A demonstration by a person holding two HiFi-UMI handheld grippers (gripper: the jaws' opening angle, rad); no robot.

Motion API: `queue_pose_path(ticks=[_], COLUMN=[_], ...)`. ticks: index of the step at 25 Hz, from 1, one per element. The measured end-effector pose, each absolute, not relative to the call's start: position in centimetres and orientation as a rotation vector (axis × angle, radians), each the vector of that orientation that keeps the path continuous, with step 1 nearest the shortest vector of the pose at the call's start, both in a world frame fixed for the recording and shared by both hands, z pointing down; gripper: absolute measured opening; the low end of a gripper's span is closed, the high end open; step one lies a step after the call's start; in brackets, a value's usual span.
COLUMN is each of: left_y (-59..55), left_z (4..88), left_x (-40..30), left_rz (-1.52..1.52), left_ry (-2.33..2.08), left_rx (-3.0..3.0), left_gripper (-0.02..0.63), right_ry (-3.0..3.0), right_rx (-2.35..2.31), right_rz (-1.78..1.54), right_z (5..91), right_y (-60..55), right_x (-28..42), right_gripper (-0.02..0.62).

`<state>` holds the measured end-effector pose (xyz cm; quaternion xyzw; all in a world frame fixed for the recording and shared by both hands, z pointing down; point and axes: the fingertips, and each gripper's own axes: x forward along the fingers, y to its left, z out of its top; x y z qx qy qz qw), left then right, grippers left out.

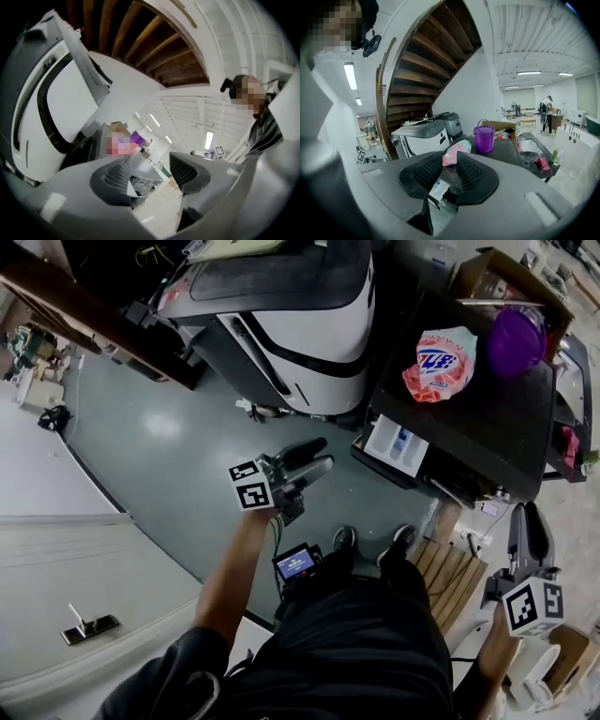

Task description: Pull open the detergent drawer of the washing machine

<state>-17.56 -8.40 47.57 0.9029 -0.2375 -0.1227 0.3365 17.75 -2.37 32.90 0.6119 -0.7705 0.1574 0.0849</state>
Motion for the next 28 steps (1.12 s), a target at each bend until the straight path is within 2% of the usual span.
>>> queue_pose_path(ticks=[3, 4, 5, 13, 20, 28], left_y=[-7.6, -7.2, -6.9, -5.1, -2.8, -0.8], left_z=[44.3, 42.9, 41.5, 32.0, 26.5, 24.7], left_x=[-17.8, -17.7, -17.7, -16.8, -14.5, -12.5], left_rz=[-0.158, -0.134, -0.122, 0.189, 0.178, 0.218], left_ry=[-0.701, -0.709, -0.718, -1.007, -0.984, -0.905], left_rx=[2.512, 2.559, 2.603, 3.002, 3.073, 3.175], left_gripper=[0.270, 0.276, 0.284, 0.288, 0.288, 0.288], right_ry=[-2.339, -2.350, -2.354, -2.356, -2.346, -2.319], right_rx=[1.778, 1.759, 1.747, 1.784, 1.865, 1.924], right_rz=[0.425, 0.416, 0.410, 0.309, 0.278, 0.275], right_z=[31.9, 31.7, 31.4, 29.0, 28.3, 28.0], right_y=[-1.9, -1.6, -1.4, 0.4, 2.2, 3.8], right_x=[16.2, 15.6, 15.1, 14.6, 16.1, 17.7], right_gripper=[0.078, 0.017, 0.009, 0.009, 0.009, 0.009])
